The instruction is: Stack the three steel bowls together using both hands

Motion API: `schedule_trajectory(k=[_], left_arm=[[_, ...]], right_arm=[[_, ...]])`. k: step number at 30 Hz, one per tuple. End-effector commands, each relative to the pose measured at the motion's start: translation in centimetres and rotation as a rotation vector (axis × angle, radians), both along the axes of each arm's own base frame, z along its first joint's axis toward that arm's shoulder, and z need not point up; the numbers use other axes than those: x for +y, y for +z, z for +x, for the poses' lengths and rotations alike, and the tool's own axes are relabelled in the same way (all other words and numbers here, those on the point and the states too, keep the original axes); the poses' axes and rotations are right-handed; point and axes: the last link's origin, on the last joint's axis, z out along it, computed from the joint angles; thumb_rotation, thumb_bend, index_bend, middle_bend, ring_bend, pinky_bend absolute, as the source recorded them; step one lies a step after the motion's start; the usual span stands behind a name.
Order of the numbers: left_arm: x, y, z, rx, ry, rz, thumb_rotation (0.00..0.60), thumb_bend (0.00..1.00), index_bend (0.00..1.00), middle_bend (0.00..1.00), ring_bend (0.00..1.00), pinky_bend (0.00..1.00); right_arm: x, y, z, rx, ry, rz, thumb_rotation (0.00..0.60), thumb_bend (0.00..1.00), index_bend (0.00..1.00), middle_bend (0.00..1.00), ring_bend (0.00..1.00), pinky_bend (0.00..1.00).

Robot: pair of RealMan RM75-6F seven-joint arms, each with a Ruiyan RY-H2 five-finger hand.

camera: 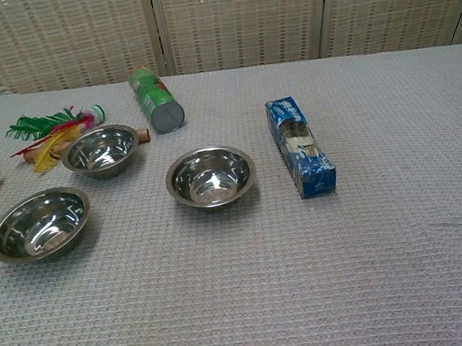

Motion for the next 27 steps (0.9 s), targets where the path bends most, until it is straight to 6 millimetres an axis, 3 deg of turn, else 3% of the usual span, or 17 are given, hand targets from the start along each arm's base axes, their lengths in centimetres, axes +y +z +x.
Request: schedule_trajectory(k=[1, 17, 27], left_arm=[[0.0, -0.3, -0.1, -0.002, 0.013, -0.014, 0.6, 0.42, 0.0, 0.0, 0.0, 0.14], [1.9, -6.2, -0.2, 0.108, 0.032, -0.177, 0.6, 0.42, 0.09, 0.0, 0.0, 0.14], [3.2, -8.9, -0.1, 0.09, -0.043, -0.136, 0.6, 0.42, 0.21, 0.0, 0.0, 0.14]], right_arm=[[-0.2, -0.1, 0.0, 0.004, -0.005, 0.011, 0.6, 0.12, 0.0, 0.0, 0.0, 0.0], [-0.8, -0.3, -0.3, 0.012, -0.017, 0.026, 0.6, 0.12, 0.0, 0.0, 0.0, 0.0], [-0.6, -0.5, -0.3, 0.018, -0.031, 0.04, 0.6, 0.12, 0.0, 0.0, 0.0, 0.0]])
